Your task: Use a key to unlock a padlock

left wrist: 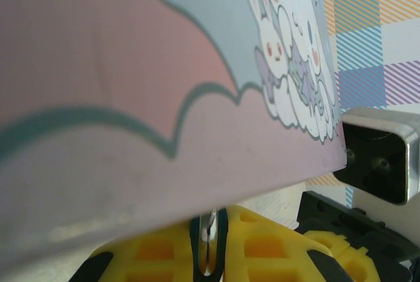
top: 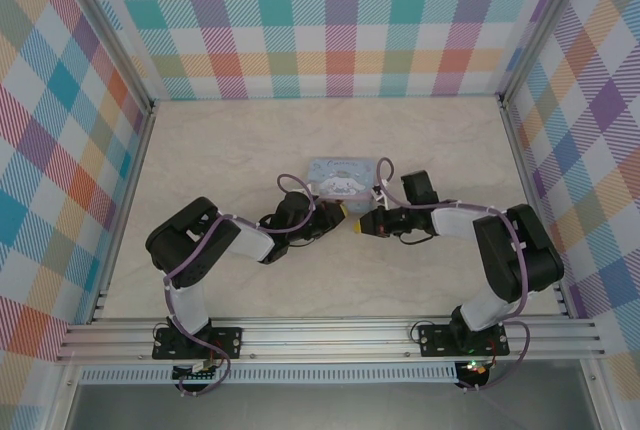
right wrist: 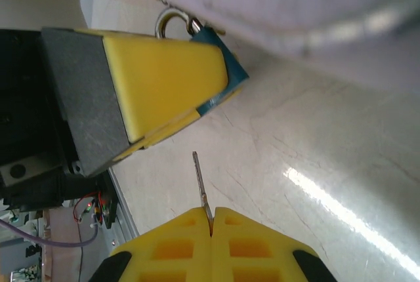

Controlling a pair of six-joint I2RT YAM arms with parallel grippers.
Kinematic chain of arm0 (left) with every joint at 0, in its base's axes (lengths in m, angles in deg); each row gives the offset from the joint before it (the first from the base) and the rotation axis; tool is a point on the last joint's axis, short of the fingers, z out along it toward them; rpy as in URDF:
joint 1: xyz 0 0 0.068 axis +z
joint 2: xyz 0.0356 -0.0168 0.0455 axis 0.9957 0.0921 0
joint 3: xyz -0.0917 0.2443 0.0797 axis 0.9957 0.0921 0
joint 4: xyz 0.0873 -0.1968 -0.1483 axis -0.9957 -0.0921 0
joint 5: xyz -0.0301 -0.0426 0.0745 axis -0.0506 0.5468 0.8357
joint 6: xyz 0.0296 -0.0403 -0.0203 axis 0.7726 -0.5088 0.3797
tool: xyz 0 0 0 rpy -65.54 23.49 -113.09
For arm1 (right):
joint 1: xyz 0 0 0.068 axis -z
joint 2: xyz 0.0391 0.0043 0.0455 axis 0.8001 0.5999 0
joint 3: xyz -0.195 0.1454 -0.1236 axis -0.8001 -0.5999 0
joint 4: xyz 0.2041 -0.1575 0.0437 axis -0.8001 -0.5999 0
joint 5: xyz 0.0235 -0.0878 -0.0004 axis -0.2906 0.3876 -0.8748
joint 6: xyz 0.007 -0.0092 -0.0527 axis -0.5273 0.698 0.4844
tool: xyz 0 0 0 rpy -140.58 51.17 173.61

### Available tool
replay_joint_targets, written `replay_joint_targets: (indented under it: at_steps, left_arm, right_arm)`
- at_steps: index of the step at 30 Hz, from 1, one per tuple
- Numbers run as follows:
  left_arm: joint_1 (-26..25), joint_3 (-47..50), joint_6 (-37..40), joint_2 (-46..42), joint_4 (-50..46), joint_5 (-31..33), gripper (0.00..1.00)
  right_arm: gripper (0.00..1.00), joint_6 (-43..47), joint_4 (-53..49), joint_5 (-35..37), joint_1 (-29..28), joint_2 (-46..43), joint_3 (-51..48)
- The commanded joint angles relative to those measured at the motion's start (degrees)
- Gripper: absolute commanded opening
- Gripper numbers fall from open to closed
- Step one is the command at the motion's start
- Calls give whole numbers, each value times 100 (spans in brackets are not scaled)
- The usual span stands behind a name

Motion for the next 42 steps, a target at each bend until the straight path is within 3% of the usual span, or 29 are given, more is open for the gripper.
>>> replay_joint_targets:
  at_steps: [1,16,25,33,42]
  left_arm:
    - [-37,-115,-57,57,495,-366,0]
    - [-38,-234,-258,20,780,-450,0]
    - [-26,-177,-563,-153,837,-171,0]
    - [-26,-141,-1013,-112,1103,33,0]
    - [-30,-219,-1209,-32,1238,-115,0]
  right_arm:
    - [0,92,-55,-11,-18,124,238]
    - [1,453,-591,191,38,-17,438]
    - [1,566,-1125,218,254,-912,372]
    - [1,-110,-570,46,216,-1058,-105]
    - [1,159,-802,257,112,-885,156]
